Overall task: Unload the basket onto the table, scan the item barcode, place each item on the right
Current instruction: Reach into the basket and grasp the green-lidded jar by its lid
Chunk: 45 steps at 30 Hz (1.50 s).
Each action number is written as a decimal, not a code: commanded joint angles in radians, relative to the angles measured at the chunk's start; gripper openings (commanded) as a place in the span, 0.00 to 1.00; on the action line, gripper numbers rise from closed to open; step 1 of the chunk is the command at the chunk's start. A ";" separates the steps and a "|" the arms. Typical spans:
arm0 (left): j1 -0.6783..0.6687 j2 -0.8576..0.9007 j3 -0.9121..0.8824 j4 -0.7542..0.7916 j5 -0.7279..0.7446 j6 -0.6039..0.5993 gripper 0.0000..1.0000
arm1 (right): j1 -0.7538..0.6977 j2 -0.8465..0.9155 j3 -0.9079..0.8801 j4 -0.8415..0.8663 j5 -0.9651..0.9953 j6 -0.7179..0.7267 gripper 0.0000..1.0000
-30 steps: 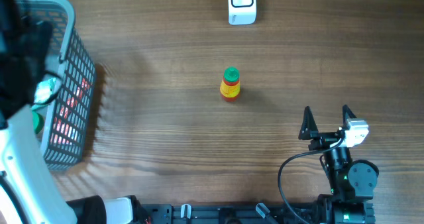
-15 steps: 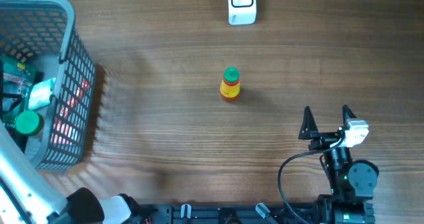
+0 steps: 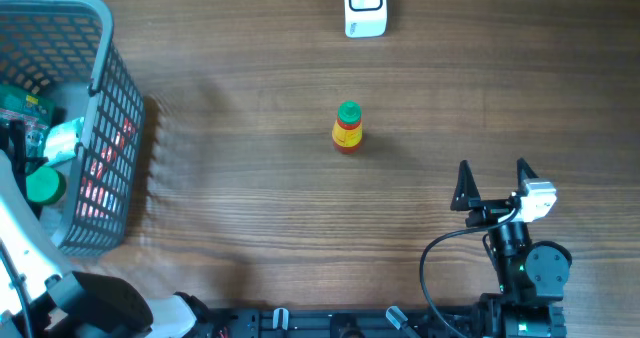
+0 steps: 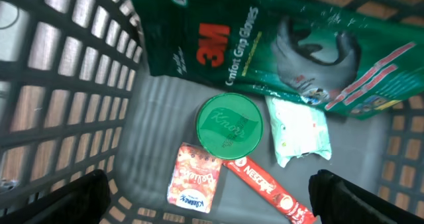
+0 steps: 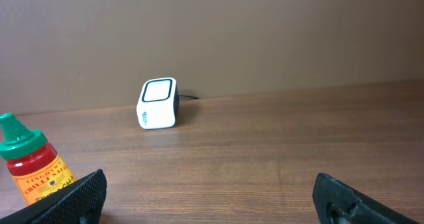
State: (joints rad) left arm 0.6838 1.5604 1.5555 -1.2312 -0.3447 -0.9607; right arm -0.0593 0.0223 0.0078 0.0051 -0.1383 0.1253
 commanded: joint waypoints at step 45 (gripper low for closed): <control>0.046 0.380 -0.111 0.237 0.064 0.049 0.98 | 0.006 0.000 -0.002 0.003 -0.005 -0.018 1.00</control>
State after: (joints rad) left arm 0.7086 1.9099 1.4536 -1.0000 -0.2783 -0.9245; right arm -0.0593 0.0223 0.0078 0.0051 -0.1379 0.1253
